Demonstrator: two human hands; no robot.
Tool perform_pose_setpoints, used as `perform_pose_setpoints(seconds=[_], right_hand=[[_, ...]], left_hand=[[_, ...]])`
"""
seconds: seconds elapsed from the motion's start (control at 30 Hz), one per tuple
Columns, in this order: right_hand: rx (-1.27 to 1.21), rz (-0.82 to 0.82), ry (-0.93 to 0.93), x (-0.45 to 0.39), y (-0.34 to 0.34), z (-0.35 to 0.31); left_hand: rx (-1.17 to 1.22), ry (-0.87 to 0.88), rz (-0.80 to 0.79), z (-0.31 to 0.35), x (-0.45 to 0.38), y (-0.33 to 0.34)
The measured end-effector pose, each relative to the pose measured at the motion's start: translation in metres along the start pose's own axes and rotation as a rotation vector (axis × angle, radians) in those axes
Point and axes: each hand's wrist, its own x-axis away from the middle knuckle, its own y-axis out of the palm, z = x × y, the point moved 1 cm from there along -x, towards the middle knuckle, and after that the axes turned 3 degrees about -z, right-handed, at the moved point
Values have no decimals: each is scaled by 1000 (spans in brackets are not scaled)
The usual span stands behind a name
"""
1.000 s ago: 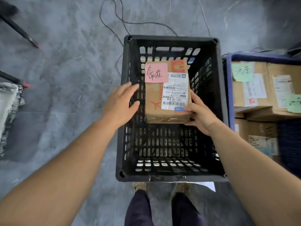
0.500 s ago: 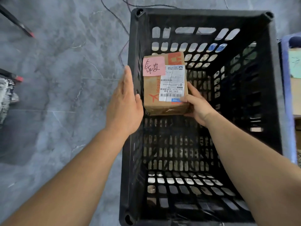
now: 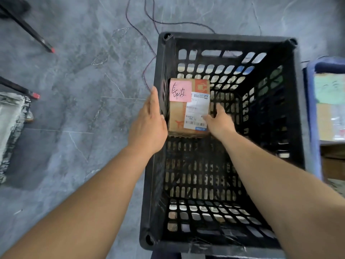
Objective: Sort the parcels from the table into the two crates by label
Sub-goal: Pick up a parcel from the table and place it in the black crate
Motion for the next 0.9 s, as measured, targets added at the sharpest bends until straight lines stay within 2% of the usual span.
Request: perform_pose_setpoints(seconds=[0.13,0.23,0.4,0.6,0.9], right_hand=[[323,33,-115,68,-43,-8],[411,46,-126,122,-77,-8],[442,130,-124,215,-130,-10],[414,322,-117,315,-187,-1],[327,641,34,428,-245,73]], left_hand=[[-111,-76,-159,12,4,-27],[-213,-39,-172,29,21,-58],[-200,154,-165,74,67,-94],[-131,339,-113,150,120,-124],[-52,636,-62,257,204,-136]])
